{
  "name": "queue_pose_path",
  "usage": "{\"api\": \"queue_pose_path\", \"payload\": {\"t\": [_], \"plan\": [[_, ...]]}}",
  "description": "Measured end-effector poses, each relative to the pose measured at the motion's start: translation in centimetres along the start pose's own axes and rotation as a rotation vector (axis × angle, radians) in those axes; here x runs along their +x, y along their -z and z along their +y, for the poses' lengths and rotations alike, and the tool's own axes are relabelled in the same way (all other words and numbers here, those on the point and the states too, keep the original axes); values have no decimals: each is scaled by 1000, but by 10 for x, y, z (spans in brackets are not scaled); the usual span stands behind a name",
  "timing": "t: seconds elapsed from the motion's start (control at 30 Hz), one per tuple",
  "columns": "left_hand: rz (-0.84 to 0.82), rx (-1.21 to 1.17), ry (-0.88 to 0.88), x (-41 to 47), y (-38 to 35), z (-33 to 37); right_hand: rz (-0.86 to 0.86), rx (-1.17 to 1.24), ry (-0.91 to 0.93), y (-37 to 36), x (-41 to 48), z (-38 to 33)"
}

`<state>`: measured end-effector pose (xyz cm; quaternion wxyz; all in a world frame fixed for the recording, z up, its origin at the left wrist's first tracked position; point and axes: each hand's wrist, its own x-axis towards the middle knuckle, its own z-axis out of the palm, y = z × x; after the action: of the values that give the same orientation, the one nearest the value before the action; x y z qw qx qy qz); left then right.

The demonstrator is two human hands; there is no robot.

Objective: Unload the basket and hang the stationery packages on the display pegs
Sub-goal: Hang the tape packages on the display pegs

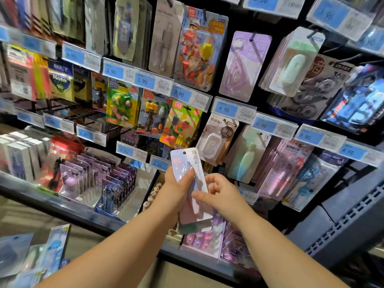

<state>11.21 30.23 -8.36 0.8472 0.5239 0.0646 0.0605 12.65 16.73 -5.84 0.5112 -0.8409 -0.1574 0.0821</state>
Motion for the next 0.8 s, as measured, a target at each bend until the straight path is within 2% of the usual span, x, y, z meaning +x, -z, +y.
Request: {"api": "queue_pose_path", "payload": {"t": [0.13, 0.3, 0.47, 0.6, 0.8], "plan": [[-33, 14, 31, 2, 5, -2, -11, 43, -46, 2, 1, 3], [-27, -39, 62, 4, 8, -2, 58, 344, -97, 11, 1, 1], [-5, -8, 63, 5, 6, -2, 119, 483, -69, 36, -2, 7], [4, -21, 73, 8, 10, -4, 170, 479, -47, 61, -7, 17], [-49, -9, 77, 7, 6, -3, 339, 469, -28, 79, -2, 33]]}}
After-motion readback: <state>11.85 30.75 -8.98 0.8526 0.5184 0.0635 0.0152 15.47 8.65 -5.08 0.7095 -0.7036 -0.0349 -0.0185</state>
